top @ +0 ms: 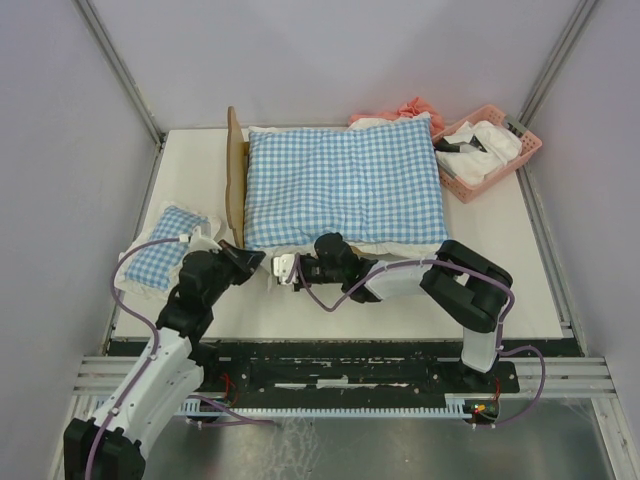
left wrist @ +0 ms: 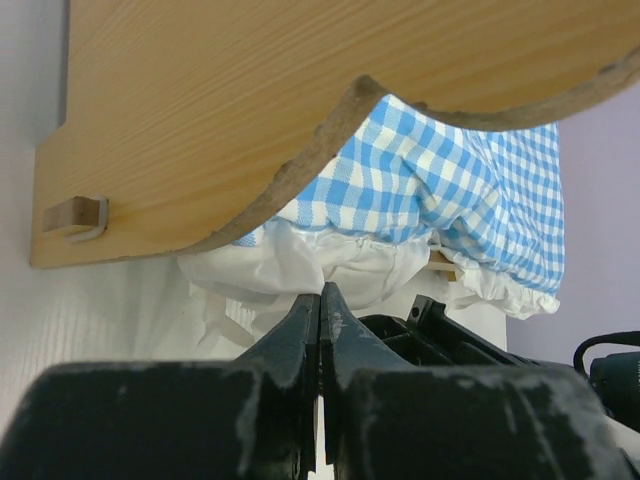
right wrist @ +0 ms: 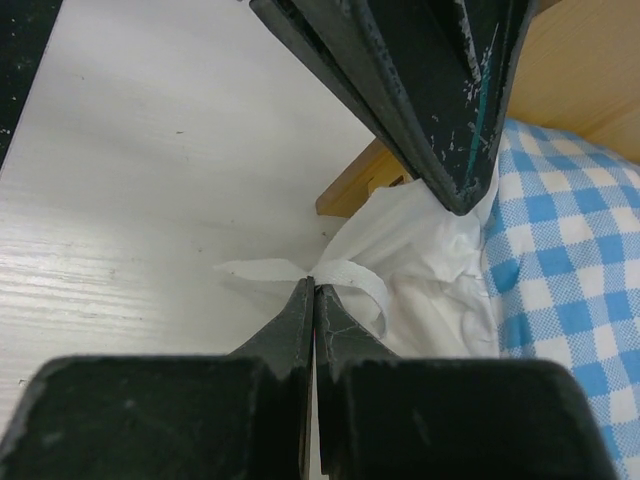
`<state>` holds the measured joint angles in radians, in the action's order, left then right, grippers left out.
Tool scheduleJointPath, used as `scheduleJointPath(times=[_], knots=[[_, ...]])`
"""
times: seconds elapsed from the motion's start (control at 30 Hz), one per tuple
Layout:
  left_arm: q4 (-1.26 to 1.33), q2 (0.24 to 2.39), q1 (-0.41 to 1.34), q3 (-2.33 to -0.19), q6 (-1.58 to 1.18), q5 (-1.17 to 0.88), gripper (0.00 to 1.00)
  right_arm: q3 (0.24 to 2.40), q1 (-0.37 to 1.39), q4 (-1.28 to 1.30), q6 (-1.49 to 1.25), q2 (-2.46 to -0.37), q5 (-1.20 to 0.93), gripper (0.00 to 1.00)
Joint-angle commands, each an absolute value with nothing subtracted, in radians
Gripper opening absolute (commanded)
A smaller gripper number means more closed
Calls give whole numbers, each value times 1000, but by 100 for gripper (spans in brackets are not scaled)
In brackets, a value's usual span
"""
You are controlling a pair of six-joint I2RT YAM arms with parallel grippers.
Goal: Set up the pet bed
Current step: Tie the ropes to the bed frame.
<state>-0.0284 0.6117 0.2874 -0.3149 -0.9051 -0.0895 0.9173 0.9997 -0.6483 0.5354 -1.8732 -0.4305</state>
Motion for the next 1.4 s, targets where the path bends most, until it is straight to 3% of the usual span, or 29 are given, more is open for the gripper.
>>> scheduleJointPath(times=[0.0, 0.5, 1.2, 1.37], knots=[[21, 607, 284, -380, -993, -21, 3, 964, 1012, -494, 604, -1880, -460, 2], [-3, 663, 284, -409, -1037, 52, 3, 1059, 1085, -204, 829, -1880, -400, 2], [-5, 679, 284, -430, -999, 120, 3, 1058, 1105, -170, 879, -1845, -378, 9], [-10, 674, 284, -434, -1021, 98, 3, 1092, 1106, -158, 874, -1863, -354, 2]])
